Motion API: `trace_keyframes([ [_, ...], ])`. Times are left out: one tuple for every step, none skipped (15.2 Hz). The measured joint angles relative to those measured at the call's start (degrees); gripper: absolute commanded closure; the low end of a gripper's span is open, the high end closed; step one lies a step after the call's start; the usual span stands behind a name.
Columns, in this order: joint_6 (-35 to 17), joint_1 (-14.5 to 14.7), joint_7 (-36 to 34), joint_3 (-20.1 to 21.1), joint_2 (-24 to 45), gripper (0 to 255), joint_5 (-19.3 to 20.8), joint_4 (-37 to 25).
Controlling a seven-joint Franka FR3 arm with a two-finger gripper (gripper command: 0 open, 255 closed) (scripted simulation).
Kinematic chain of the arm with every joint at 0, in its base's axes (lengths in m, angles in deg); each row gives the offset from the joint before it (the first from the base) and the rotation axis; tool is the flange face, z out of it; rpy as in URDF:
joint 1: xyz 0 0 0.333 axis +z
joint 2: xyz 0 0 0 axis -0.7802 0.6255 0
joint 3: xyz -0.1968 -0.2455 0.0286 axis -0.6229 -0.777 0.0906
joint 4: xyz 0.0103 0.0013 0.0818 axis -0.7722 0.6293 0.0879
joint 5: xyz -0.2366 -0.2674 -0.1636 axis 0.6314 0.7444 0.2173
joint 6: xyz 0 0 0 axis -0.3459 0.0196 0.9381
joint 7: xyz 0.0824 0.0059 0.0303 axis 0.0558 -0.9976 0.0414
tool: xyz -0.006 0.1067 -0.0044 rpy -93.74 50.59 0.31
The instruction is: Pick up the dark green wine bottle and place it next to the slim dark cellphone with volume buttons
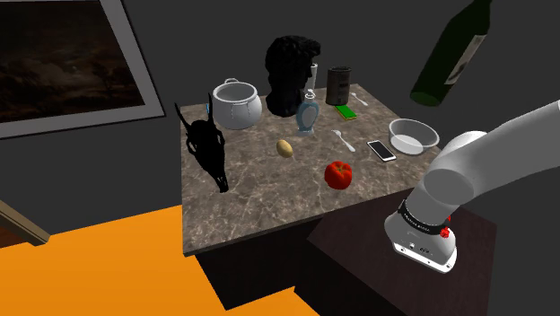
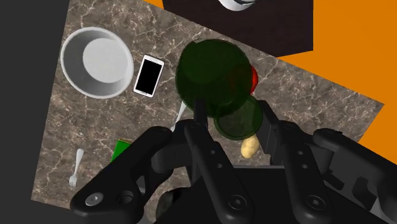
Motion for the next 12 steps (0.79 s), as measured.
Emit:
trace_keyframes([
  [1.7, 0.0, 1.2, -0.5, 0.2, 255, 0.7, -2.1],
  [2.3, 0.1, 2.1, -0.9, 0.1, 255, 1.3, -2.6],
  [2.2, 0.0, 2.0, -0.8, -0.6, 255, 1.5, -1.8],
  [1.6, -0.1, 1.9, -0.8, -1.2, 255, 1.5, -0.6],
  [0.9, -0.2, 1.7, -0.6, -2.1, 255, 1.6, 1.0],
  [0.0, -0.3, 1.2, -0.4, -3.3, 255, 1.6, 3.0],
  [-0.7, -0.4, 1.0, -0.2, -4.2, 255, 1.7, 4.7],
  [-1.5, -0.6, 0.5, 0.1, -5.0, 255, 1.5, 6.3],
  [-2.4, -0.7, 0.1, 0.2, -6.1, 255, 1.5, 8.4],
  [-3.2, -0.8, -0.1, 0.3, -6.9, 255, 1.6, 10.0],
  [-4.0, -0.8, -0.1, 0.2, -7.4, 255, 1.7, 11.2],
  [-4.9, -1.0, -0.6, 0.4, -8.5, 255, 1.6, 13.2],
])
